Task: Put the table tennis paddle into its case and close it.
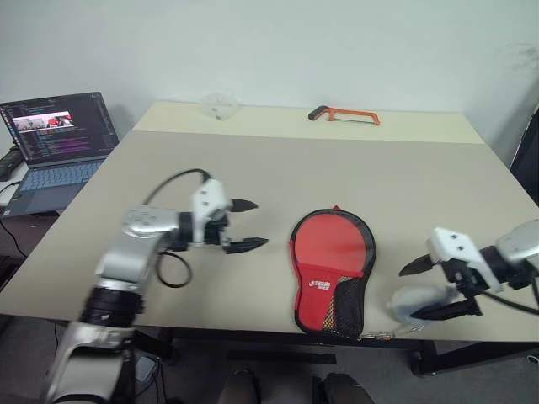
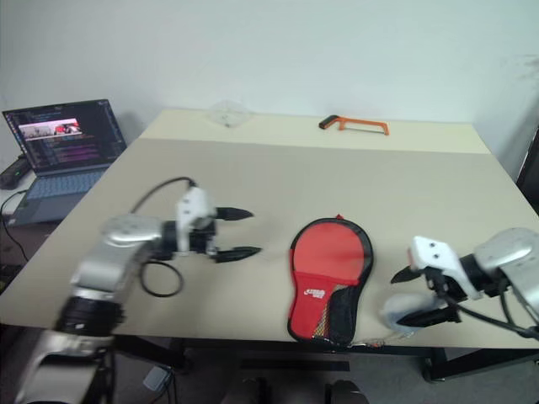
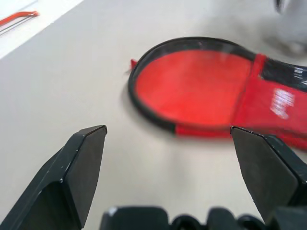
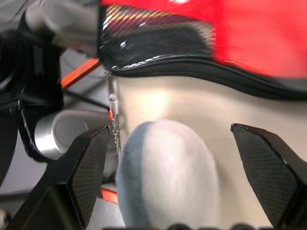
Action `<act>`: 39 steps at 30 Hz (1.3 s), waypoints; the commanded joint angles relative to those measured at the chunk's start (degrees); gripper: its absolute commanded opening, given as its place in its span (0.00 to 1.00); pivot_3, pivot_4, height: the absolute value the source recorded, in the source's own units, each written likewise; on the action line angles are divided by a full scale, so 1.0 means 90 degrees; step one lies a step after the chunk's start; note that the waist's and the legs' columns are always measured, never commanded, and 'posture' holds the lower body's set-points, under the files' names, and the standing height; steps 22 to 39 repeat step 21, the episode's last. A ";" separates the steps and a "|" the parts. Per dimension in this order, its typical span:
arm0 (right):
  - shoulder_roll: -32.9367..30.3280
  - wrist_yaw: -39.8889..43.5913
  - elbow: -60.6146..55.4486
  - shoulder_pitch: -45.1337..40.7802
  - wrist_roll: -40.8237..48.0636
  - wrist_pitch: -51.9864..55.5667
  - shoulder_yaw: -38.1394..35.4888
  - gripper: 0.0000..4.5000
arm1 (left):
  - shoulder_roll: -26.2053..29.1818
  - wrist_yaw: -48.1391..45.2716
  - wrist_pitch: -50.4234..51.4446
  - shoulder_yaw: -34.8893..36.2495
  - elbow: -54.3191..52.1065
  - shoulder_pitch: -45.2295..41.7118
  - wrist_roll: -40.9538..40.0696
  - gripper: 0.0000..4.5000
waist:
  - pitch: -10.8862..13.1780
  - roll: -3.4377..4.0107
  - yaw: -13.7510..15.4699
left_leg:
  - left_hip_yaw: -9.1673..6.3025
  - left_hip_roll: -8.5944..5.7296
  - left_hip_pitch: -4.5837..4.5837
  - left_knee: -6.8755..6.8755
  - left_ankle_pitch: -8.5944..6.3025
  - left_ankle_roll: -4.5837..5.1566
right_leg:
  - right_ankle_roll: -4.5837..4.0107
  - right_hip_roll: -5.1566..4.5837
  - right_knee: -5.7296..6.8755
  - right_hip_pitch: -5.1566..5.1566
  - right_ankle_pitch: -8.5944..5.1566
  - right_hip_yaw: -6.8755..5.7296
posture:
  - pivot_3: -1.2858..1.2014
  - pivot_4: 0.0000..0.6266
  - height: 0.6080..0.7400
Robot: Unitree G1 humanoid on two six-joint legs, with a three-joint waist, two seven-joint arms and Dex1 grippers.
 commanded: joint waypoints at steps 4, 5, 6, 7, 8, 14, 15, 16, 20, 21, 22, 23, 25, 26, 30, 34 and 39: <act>-0.0204 0.0113 0.0065 0.1003 0.0855 0.0793 -0.2831 0.99 | 0.1431 -0.0433 0.0798 0.1859 -0.0206 0.0695 -0.1024 1.00 | 0.0012 -0.0009 0.0026 | 0.0000 0.0003 -0.0001 0.0000 -0.0003 0.0000 | -0.0029 -0.0003 0.0001 -0.0004 -0.0019 -0.0005 | 0.52 0.24 1.00; -0.0221 0.0160 0.0098 0.1210 0.0848 0.0894 -0.3213 0.99 | 0.1624 -0.0489 0.0937 0.2100 -0.0122 0.0746 -0.1146 1.00 | 0.0013 -0.0010 0.0039 | -0.0002 0.0003 -0.0001 0.0001 -0.0003 0.0000 | -0.0040 -0.0005 0.0001 -0.0002 -0.0025 -0.0009 | 0.52 0.24 1.00; -0.0240 0.0197 0.0109 0.1406 0.0833 0.0992 -0.3533 0.99 | 0.1792 -0.0583 0.1043 0.2315 -0.0040 0.0806 -0.1257 1.00 | 0.0015 -0.0013 0.0041 | -0.0003 0.0002 -0.0001 0.0001 -0.0003 0.0000 | -0.0043 -0.0008 0.0001 -0.0002 -0.0026 -0.0012 | 0.52 0.24 1.00; -0.0263 0.0256 0.0153 0.1605 0.0791 0.1028 -0.3803 0.99 | 0.1924 -0.0637 0.1152 0.2489 -0.0018 0.0871 -0.1362 1.00 | 0.0015 -0.0014 0.0038 | -0.0002 0.0002 -0.0001 0.0002 -0.0003 0.0000 | -0.0043 -0.0010 0.0001 -0.0002 -0.0027 -0.0013 | 0.52 0.24 1.00; -0.0276 0.0301 0.0180 0.1801 0.0730 0.1012 -0.4032 0.99 | 0.2041 -0.0665 0.1229 0.2626 0.0009 0.0935 -0.1417 1.00 | 0.0015 -0.0014 0.0028 | 0.0002 0.0002 0.0000 0.0002 -0.0003 -0.0001 | -0.0043 -0.0013 0.0001 -0.0002 -0.0027 -0.0011 | 0.52 0.24 1.00; -0.0361 0.0209 -0.0028 0.2069 0.0902 0.1155 -0.4291 0.99 | 0.2497 -0.0909 0.0497 0.2644 0.0667 0.1367 -0.0870 1.00 | 0.0016 -0.0009 -0.0020 | 0.0030 0.0002 0.0013 0.0002 -0.0004 -0.0001 | -0.0042 -0.0053 0.0003 -0.0039 -0.0025 0.0010 | 0.52 0.24 1.00; -0.0367 0.0211 -0.0029 0.2070 0.0904 0.1152 -0.4283 0.99 | 0.2513 -0.0946 0.0421 0.2619 0.0695 0.1406 -0.0849 1.00 | 0.0016 -0.0010 -0.0029 | 0.0033 0.0004 0.0013 0.0002 -0.0005 -0.0001 | -0.0043 -0.0055 0.0003 -0.0043 -0.0025 0.0013 | 0.52 0.24 1.00; -0.0364 0.0207 0.0001 0.2075 0.0881 0.1120 -0.4262 0.99 | 0.2510 -0.0975 0.0380 0.2609 0.0702 0.1437 -0.0851 1.00 | 0.0016 -0.0011 -0.0031 | 0.0036 0.0006 0.0012 0.0002 -0.0005 -0.0002 | -0.0043 -0.0058 0.0003 -0.0045 -0.0025 0.0016 | 0.52 0.24 1.00; -0.0347 0.0041 0.0120 0.1869 0.0916 0.1080 -0.3930 0.99 | 0.2391 -0.0814 0.0492 0.2625 0.0320 0.1736 -0.0878 1.00 | 0.0017 -0.0013 -0.0028 | 0.0050 0.0007 -0.0002 -0.0003 -0.0012 0.0005 | -0.0041 -0.0060 0.0000 -0.0062 -0.0027 0.0025 | 0.52 0.24 1.00; -0.0341 0.0006 0.0116 0.1769 0.0959 0.1073 -0.3827 0.99 | 0.2399 -0.0791 0.0485 0.2613 0.0310 0.1746 -0.0874 1.00 | 0.0017 -0.0013 -0.0028 | 0.0054 0.0007 -0.0003 -0.0004 -0.0016 0.0007 | -0.0039 -0.0059 0.0001 -0.0065 -0.0029 0.0028 | 0.52 0.24 1.00; -0.0341 0.0006 0.0116 0.1769 0.0959 0.1073 -0.3827 0.99 | 0.2399 -0.0791 0.0485 0.2613 0.0310 0.1746 -0.0874 1.00 | 0.0017 -0.0013 -0.0028 | 0.0054 0.0007 -0.0003 -0.0004 -0.0016 0.0007 | -0.0039 -0.0059 0.0001 -0.0065 -0.0029 0.0028 | 0.52 0.24 1.00; -0.0341 0.0006 0.0116 0.1769 0.0959 0.1073 -0.3827 0.99 | 0.2399 -0.0791 0.0485 0.2613 0.0310 0.1746 -0.0874 1.00 | 0.0017 -0.0013 -0.0028 | 0.0054 0.0007 -0.0003 -0.0004 -0.0016 0.0007 | -0.0039 -0.0059 0.0001 -0.0065 -0.0029 0.0028 | 0.52 0.24 1.00; -0.0341 0.0006 0.0116 0.1769 0.0959 0.1073 -0.3827 0.99 | 0.2399 -0.0791 0.0485 0.2613 0.0310 0.1746 -0.0874 1.00 | 0.0017 -0.0013 -0.0028 | 0.0054 0.0007 -0.0003 -0.0004 -0.0016 0.0007 | -0.0039 -0.0059 0.0001 -0.0065 -0.0029 0.0028 | 0.52 0.24 1.00; -0.0341 0.0006 0.0116 0.1769 0.0959 0.1073 -0.3827 0.99 | 0.2399 -0.0791 0.0485 0.2613 0.0310 0.1746 -0.0874 1.00 | 0.0017 -0.0013 -0.0028 | 0.0054 0.0007 -0.0003 -0.0004 -0.0016 0.0007 | -0.0039 -0.0059 0.0001 -0.0065 -0.0029 0.0028 | 0.52 0.24 1.00; -0.0341 0.0006 0.0116 0.1769 0.0959 0.1073 -0.3827 0.99 | 0.2399 -0.0791 0.0485 0.2613 0.0310 0.1746 -0.0874 1.00 | 0.0017 -0.0013 -0.0028 | 0.0054 0.0007 -0.0003 -0.0004 -0.0016 0.0007 | -0.0039 -0.0059 0.0001 -0.0065 -0.0029 0.0028 | 0.52 0.24 1.00; -0.0341 0.0006 0.0116 0.1769 0.0959 0.1073 -0.3827 0.99 | 0.2399 -0.0791 0.0485 0.2613 0.0310 0.1746 -0.0874 1.00 | 0.0017 -0.0013 -0.0028 | 0.0054 0.0007 -0.0003 -0.0004 -0.0016 0.0007 | -0.0039 -0.0059 0.0001 -0.0065 -0.0029 0.0028 | 0.52 0.24 1.00; -0.0341 0.0006 0.0116 0.1769 0.0959 0.1073 -0.3827 0.99 | 0.2399 -0.0791 0.0485 0.2613 0.0310 0.1746 -0.0874 1.00 | 0.0017 -0.0013 -0.0028 | 0.0054 0.0007 -0.0003 -0.0004 -0.0016 0.0007 | -0.0039 -0.0059 0.0001 -0.0065 -0.0029 0.0028 | 0.52 0.24 1.00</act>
